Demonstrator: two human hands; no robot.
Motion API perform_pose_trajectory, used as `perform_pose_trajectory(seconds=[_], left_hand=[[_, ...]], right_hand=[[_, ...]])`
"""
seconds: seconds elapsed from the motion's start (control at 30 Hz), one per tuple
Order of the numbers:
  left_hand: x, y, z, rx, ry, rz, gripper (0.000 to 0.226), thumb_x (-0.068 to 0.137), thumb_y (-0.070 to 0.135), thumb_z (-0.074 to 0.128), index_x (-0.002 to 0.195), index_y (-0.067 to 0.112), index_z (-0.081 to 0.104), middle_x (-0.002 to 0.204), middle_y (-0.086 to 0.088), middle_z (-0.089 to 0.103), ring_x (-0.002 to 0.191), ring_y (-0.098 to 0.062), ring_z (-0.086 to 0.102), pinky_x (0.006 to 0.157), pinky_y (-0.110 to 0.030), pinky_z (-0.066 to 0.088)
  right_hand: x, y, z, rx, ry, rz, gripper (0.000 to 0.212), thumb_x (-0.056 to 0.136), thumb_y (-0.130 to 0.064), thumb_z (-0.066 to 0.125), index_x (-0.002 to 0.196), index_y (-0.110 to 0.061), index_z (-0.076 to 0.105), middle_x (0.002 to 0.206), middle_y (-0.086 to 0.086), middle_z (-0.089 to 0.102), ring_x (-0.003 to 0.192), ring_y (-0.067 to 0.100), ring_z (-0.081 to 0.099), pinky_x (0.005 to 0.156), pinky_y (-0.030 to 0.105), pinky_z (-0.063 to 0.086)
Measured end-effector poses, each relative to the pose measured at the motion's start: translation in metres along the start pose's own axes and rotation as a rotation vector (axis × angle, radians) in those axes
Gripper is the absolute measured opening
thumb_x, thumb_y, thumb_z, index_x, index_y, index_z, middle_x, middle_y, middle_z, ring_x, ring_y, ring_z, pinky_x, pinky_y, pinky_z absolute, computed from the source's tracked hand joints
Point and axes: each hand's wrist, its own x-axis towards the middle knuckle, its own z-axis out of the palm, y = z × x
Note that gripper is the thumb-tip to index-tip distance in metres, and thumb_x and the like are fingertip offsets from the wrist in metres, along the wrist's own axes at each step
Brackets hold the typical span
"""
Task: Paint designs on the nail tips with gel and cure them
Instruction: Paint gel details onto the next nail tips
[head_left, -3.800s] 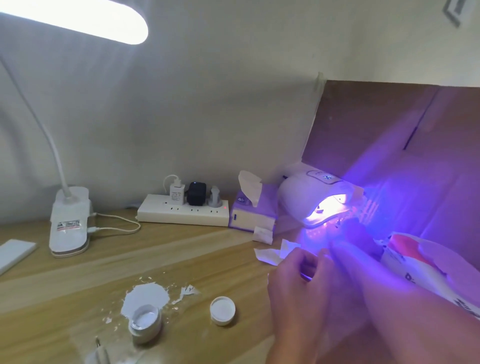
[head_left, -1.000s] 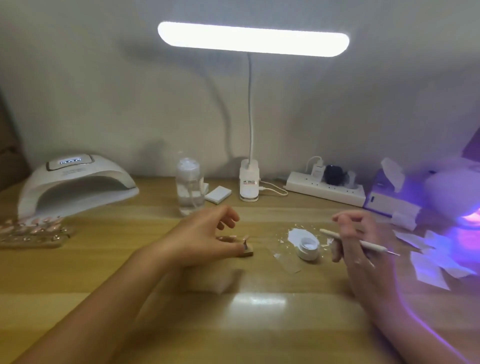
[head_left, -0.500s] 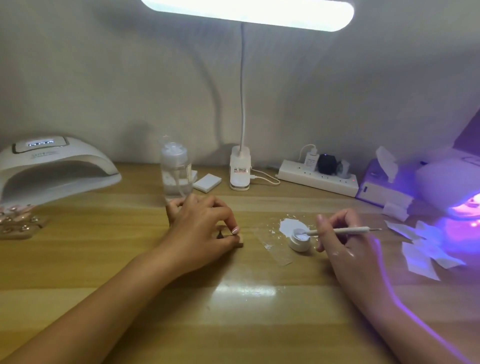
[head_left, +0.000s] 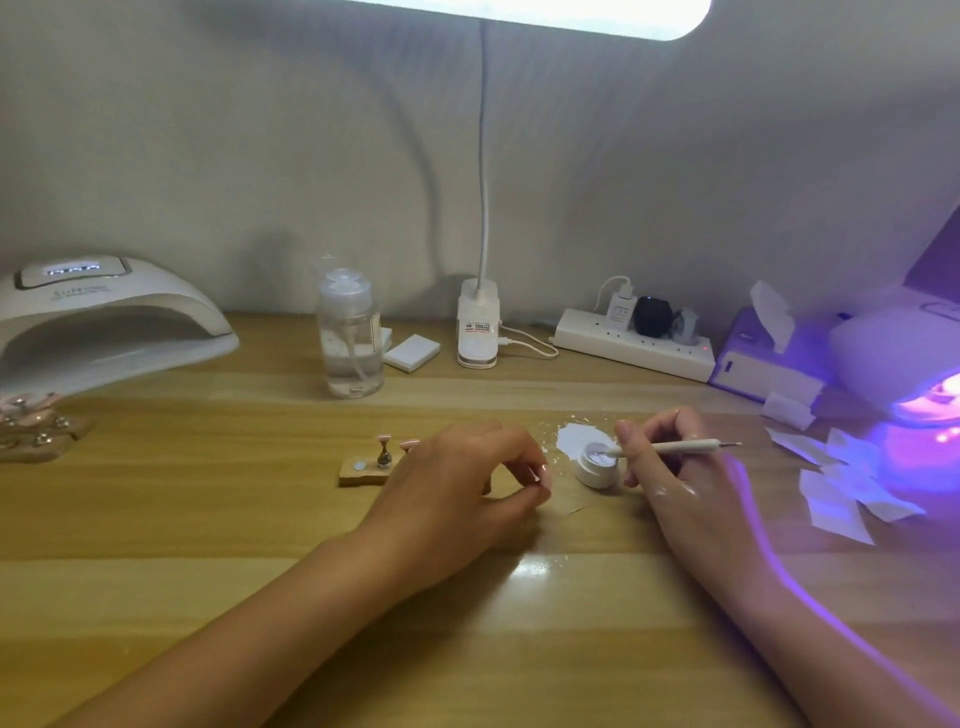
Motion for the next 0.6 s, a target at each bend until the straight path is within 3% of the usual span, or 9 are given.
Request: perform_pose_trajectory(seconds=[0.17,0.43,0.6], left_hand=[[-0.0029,-0.0106,0.0074,-0.068,-0.012,-0.082,0.009,0.083,0.04,0.07,0.092,0.037,0.072,0.077,0.03,0.057,0.066,0.005,0.051,0.063,-0.019,0.034],[-0.0034,-0.0072,0.007,-0.017,-0.043,-0.101,0.004,0.086,0.042,0.069,0.089,0.04,0.071,0.085,0.021,0.062,0.063,0.004,0.05,0.068,-0.027,0.045],[-0.0032,-0.0068,0.005,-0.015,-0.075,-0.108,0.005,0.085,0.04,0.07,0.09,0.039,0.072,0.081,0.02,0.061,0.068,0.013,0.049,0.076,-0.032,0.049]], right_hand=[[0.0,-0.0006,0.0007,0.003,0.003,0.005,0.029,0.092,-0.045,0.063,0.08,-0.019,0.056,0.062,-0.01,0.067,0.055,0.01,0.053,0.063,0.041,0.047],[0.0001,-0.002,0.0004,0.005,-0.013,0.01,0.029,0.094,-0.042,0.062,0.08,-0.017,0.056,0.062,-0.012,0.067,0.055,0.004,0.053,0.062,0.035,0.044],[0.0004,-0.0011,0.0004,0.022,0.007,-0.025,0.03,0.096,-0.038,0.062,0.079,-0.014,0.055,0.059,-0.011,0.065,0.051,0.001,0.051,0.053,0.014,0.038]])
